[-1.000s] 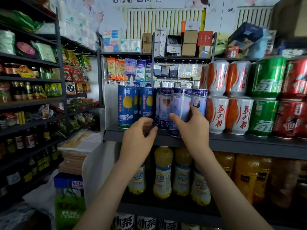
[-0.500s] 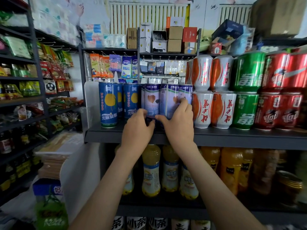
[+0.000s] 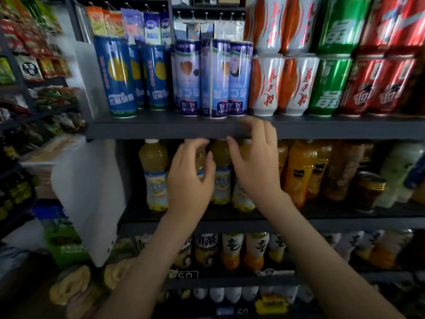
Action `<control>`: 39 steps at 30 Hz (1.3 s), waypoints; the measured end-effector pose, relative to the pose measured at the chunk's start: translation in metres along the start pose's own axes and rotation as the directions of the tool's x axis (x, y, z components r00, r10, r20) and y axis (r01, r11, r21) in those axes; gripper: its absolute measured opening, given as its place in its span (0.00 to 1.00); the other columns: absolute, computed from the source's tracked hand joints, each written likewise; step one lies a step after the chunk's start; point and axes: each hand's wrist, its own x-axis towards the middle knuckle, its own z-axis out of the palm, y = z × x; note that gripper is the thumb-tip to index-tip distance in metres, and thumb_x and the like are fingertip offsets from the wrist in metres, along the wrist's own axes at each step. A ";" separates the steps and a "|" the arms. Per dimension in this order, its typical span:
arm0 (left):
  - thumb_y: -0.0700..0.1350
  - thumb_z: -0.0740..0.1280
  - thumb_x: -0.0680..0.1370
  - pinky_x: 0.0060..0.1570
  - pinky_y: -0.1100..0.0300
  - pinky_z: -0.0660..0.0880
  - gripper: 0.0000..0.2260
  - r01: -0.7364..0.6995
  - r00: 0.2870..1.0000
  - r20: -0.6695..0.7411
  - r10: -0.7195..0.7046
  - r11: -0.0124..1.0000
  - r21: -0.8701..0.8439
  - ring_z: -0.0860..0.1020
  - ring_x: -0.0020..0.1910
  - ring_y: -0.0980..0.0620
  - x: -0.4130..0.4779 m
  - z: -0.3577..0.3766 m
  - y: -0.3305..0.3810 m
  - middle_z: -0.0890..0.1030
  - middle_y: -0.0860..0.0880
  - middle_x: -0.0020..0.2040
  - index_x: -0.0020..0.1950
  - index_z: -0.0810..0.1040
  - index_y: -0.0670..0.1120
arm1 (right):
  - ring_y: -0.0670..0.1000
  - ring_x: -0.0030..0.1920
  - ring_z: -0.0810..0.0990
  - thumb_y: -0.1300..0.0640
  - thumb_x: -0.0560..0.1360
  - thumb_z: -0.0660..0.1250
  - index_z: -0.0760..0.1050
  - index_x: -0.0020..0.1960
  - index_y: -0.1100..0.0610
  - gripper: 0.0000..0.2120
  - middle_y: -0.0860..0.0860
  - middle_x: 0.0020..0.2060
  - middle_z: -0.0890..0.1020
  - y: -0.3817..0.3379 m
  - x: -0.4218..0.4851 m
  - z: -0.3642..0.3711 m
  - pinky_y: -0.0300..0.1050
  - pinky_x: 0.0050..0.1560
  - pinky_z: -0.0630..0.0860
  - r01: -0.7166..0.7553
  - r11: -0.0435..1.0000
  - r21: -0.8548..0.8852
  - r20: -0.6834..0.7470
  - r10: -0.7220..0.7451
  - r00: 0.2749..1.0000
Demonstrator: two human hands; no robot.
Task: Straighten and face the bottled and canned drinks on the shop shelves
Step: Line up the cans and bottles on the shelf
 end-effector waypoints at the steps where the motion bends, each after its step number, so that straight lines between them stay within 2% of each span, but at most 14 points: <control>1: 0.40 0.65 0.78 0.52 0.72 0.69 0.10 0.046 0.998 0.041 -0.044 0.998 -0.030 0.75 0.52 0.56 -0.016 0.007 0.000 0.75 0.52 0.51 0.58 0.75 0.40 | 0.48 0.53 0.71 0.60 0.75 0.68 0.71 0.60 0.61 0.15 0.53 0.51 0.74 0.008 -0.016 -0.005 0.39 0.55 0.69 -0.004 1.000 0.012 0.019 0.004 1.000; 3: 0.40 0.66 0.77 0.50 0.70 0.70 0.11 0.190 0.974 0.136 -0.183 0.981 -0.037 0.76 0.51 0.55 -0.046 0.024 -0.002 0.74 0.53 0.51 0.59 0.74 0.41 | 0.48 0.53 0.71 0.60 0.75 0.68 0.71 0.59 0.61 0.14 0.52 0.50 0.74 0.029 -0.046 -0.011 0.39 0.54 0.69 -0.067 0.998 0.010 0.091 0.066 0.994; 6: 0.41 0.67 0.76 0.49 0.62 0.74 0.15 0.434 0.872 0.227 -0.433 0.900 0.047 0.77 0.52 0.53 -0.076 0.053 -0.007 0.75 0.53 0.52 0.62 0.71 0.43 | 0.49 0.55 0.71 0.59 0.75 0.68 0.71 0.61 0.60 0.16 0.49 0.52 0.72 0.063 -0.078 -0.020 0.38 0.54 0.68 -0.263 0.965 -0.012 0.189 0.261 0.947; 9: 0.41 0.69 0.75 0.50 0.54 0.78 0.18 0.582 0.778 0.213 -0.591 0.806 0.109 0.78 0.53 0.49 -0.087 0.075 -0.013 0.77 0.49 0.54 0.62 0.69 0.43 | 0.54 0.57 0.72 0.58 0.75 0.68 0.69 0.62 0.62 0.18 0.54 0.54 0.74 0.098 -0.098 -0.027 0.45 0.56 0.71 -0.396 0.915 -0.080 0.249 0.403 0.881; 12: 0.42 0.69 0.75 0.50 0.54 0.77 0.19 0.645 0.720 0.179 -0.671 0.742 0.184 0.77 0.54 0.48 -0.088 0.088 -0.016 0.76 0.46 0.58 0.64 0.68 0.44 | 0.54 0.58 0.72 0.57 0.75 0.68 0.68 0.63 0.61 0.19 0.55 0.56 0.74 0.124 -0.110 -0.029 0.43 0.56 0.71 -0.468 0.879 -0.094 0.320 0.471 0.822; 16: 0.43 0.67 0.76 0.52 0.56 0.76 0.15 0.533 0.757 0.312 -0.574 0.819 0.215 0.76 0.54 0.51 -0.092 0.105 -0.006 0.76 0.49 0.56 0.62 0.71 0.46 | 0.53 0.59 0.73 0.57 0.76 0.68 0.68 0.64 0.61 0.20 0.55 0.58 0.75 0.139 -0.116 -0.024 0.37 0.54 0.67 -0.490 0.867 -0.086 0.390 0.482 0.785; 19: 0.43 0.67 0.76 0.53 0.61 0.74 0.14 0.500 0.753 0.396 -0.526 0.848 0.176 0.77 0.54 0.53 -0.100 0.121 0.010 0.78 0.49 0.55 0.61 0.72 0.46 | 0.52 0.56 0.74 0.57 0.76 0.67 0.69 0.61 0.60 0.16 0.54 0.56 0.75 0.149 -0.116 -0.023 0.36 0.50 0.67 -0.509 0.856 -0.084 0.364 0.502 0.784; 23: 0.44 0.66 0.78 0.49 0.64 0.73 0.14 0.467 0.753 0.453 -0.478 0.873 0.144 0.77 0.52 0.54 -0.108 0.143 0.026 0.78 0.50 0.53 0.62 0.71 0.45 | 0.52 0.52 0.74 0.58 0.78 0.64 0.70 0.57 0.62 0.11 0.54 0.52 0.75 0.164 -0.114 -0.035 0.36 0.45 0.65 -0.533 0.837 -0.122 0.267 0.545 0.794; 28: 0.44 0.66 0.77 0.50 0.60 0.76 0.14 0.440 0.756 0.525 -0.391 0.897 0.034 0.77 0.50 0.55 -0.113 0.181 0.046 0.77 0.51 0.53 0.62 0.71 0.46 | 0.54 0.52 0.73 0.59 0.78 0.63 0.70 0.56 0.62 0.09 0.54 0.51 0.74 0.198 -0.114 -0.068 0.39 0.44 0.65 -0.610 0.776 -0.162 0.126 0.629 0.767; 30: 0.44 0.66 0.77 0.50 0.58 0.76 0.14 0.425 0.751 0.555 -0.358 0.905 0.008 0.77 0.50 0.54 -0.115 0.201 0.058 0.77 0.50 0.53 0.62 0.71 0.47 | 0.54 0.55 0.73 0.59 0.78 0.63 0.69 0.57 0.62 0.11 0.55 0.52 0.74 0.216 -0.115 -0.088 0.39 0.47 0.65 -0.637 0.748 -0.190 0.050 0.655 0.754; 32: 0.44 0.66 0.77 0.50 0.57 0.77 0.14 0.409 0.741 0.585 -0.331 0.913 -0.002 0.77 0.50 0.53 -0.119 0.221 0.074 0.77 0.50 0.53 0.62 0.71 0.48 | 0.56 0.59 0.71 0.58 0.77 0.64 0.67 0.63 0.62 0.17 0.57 0.57 0.73 0.235 -0.116 -0.112 0.44 0.52 0.68 -0.647 0.726 -0.234 -0.025 0.661 0.750; 35: 0.44 0.66 0.77 0.49 0.57 0.77 0.15 0.417 0.726 0.607 -0.322 0.909 -0.017 0.77 0.50 0.54 -0.126 0.252 0.099 0.76 0.52 0.52 0.64 0.70 0.49 | 0.59 0.61 0.65 0.58 0.76 0.67 0.60 0.72 0.60 0.28 0.61 0.61 0.69 0.261 -0.109 -0.144 0.52 0.57 0.68 -0.568 0.758 -0.321 -0.099 0.570 0.816; 37: 0.43 0.66 0.77 0.50 0.57 0.77 0.17 0.412 0.742 0.590 -0.318 0.911 -0.028 0.76 0.52 0.54 -0.128 0.273 0.115 0.76 0.52 0.54 0.65 0.70 0.50 | 0.63 0.61 0.66 0.56 0.74 0.69 0.61 0.73 0.59 0.31 0.64 0.62 0.69 0.281 -0.102 -0.157 0.58 0.58 0.68 -0.454 0.784 -0.423 -0.051 0.479 0.876; 39: 0.42 0.66 0.77 0.52 0.55 0.77 0.19 0.418 0.750 0.577 -0.324 0.908 -0.034 0.76 0.53 0.53 -0.129 0.295 0.129 0.76 0.49 0.57 0.67 0.70 0.50 | 0.65 0.62 0.66 0.53 0.73 0.71 0.64 0.70 0.58 0.30 0.65 0.63 0.68 0.298 -0.096 -0.163 0.60 0.60 0.68 -0.373 0.800 -0.471 0.045 0.443 0.895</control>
